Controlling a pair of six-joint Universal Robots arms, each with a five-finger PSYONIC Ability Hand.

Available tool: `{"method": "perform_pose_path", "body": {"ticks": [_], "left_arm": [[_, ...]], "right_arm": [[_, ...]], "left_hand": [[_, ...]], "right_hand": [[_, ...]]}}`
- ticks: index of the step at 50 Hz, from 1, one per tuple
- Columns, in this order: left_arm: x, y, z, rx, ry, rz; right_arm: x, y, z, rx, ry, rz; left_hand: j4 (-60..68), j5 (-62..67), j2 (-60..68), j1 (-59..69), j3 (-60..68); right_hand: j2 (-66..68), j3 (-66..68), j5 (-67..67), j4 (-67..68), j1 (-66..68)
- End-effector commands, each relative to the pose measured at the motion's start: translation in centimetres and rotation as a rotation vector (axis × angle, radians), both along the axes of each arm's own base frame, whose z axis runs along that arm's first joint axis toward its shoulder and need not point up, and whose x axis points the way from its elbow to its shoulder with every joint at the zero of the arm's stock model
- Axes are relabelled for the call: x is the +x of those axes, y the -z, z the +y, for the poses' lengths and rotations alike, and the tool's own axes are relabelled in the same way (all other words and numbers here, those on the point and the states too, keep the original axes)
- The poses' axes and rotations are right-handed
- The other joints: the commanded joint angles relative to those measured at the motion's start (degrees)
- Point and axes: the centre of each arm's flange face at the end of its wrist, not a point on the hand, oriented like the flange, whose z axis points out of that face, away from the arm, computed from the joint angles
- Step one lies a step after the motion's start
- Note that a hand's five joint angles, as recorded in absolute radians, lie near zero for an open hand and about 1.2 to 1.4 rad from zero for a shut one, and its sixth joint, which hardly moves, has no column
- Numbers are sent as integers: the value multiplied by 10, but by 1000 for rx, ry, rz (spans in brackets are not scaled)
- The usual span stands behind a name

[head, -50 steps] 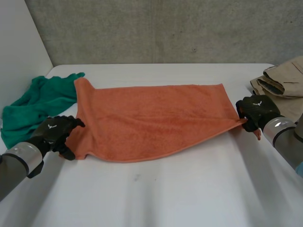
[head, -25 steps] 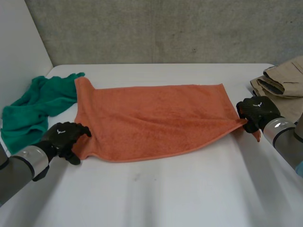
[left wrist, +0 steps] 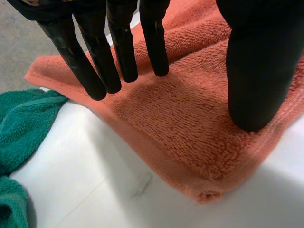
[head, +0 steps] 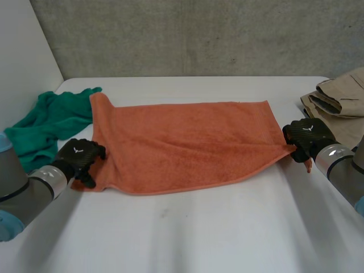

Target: Fold the laundry.

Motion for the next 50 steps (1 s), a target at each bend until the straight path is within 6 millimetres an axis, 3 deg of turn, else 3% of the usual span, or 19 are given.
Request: {"method": "perform_pose_path", "body": {"ticks": [1, 12, 22, 41, 50], "left_arm": [[-5, 3, -3, -17, 17, -43], [-6, -21, 8, -23, -1, 3], [-6, -17, 21, 30, 7, 14], [-4, 3, 3, 15, 30, -82], [-1, -6, -17, -61, -8, -85]], "right_arm": [[1, 0, 1, 2, -2, 0], [1, 0, 1, 4, -2, 0], [1, 2, 1, 7, -4, 1], [2, 4, 2, 8, -12, 17], [2, 4, 2, 8, -12, 17]], "left_hand": [[54, 54, 58, 59, 59], [46, 45, 49, 50, 50], [46, 45, 49, 50, 50], [42, 42, 46, 47, 47], [59, 59, 63, 64, 64]], "right_hand": [[126, 119, 132, 113, 152], [126, 119, 132, 113, 152], [126, 119, 132, 113, 152], [126, 119, 132, 113, 152], [126, 119, 132, 113, 152]]}}
